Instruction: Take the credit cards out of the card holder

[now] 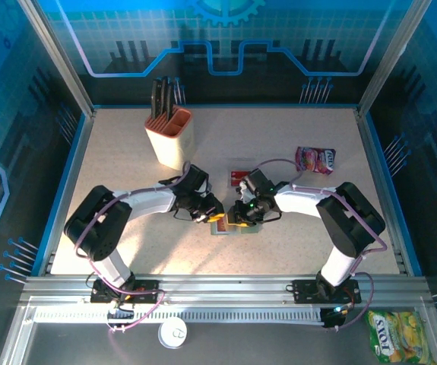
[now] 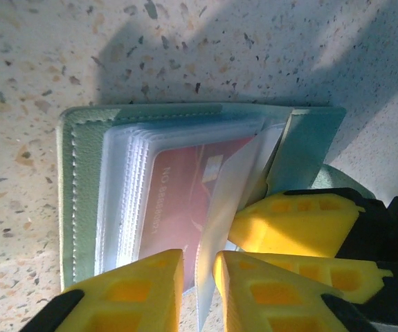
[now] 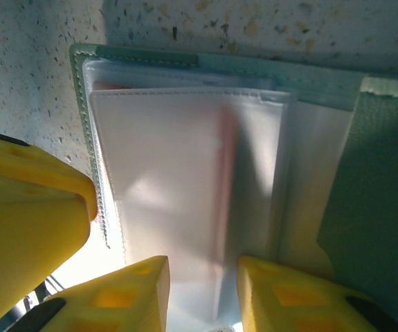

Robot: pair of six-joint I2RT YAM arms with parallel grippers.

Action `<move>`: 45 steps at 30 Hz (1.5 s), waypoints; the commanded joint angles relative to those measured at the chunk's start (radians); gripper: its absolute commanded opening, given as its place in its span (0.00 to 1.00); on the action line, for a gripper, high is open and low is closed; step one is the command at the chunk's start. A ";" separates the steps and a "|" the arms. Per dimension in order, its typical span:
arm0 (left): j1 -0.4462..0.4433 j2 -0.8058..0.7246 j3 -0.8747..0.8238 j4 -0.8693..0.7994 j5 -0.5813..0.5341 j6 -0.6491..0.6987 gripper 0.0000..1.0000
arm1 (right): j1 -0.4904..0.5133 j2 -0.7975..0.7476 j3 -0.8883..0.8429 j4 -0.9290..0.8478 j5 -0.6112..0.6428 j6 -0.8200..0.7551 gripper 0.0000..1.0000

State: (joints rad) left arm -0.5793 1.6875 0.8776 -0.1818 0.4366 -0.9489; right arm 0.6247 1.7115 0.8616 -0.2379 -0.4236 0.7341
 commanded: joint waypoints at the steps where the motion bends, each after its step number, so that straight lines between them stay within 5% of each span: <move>1: -0.010 0.022 0.013 0.024 0.035 -0.021 0.20 | -0.012 -0.017 -0.027 0.025 -0.024 0.021 0.32; 13: -0.015 0.052 0.022 0.032 0.040 -0.026 0.16 | -0.020 -0.021 -0.054 0.060 -0.043 0.035 0.31; 21: -0.015 0.039 0.025 0.023 0.024 -0.028 0.29 | -0.027 -0.030 -0.068 0.068 -0.046 0.039 0.30; 28: -0.017 0.038 0.026 0.056 0.042 -0.042 0.20 | -0.031 -0.081 -0.085 0.089 -0.055 0.054 0.30; 45: -0.077 0.130 0.152 0.055 0.078 -0.056 0.20 | -0.144 -0.267 -0.092 -0.051 -0.027 -0.018 0.32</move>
State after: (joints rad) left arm -0.6376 1.7832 0.9913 -0.1238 0.4812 -0.9962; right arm 0.5003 1.4746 0.7830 -0.2394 -0.4500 0.7437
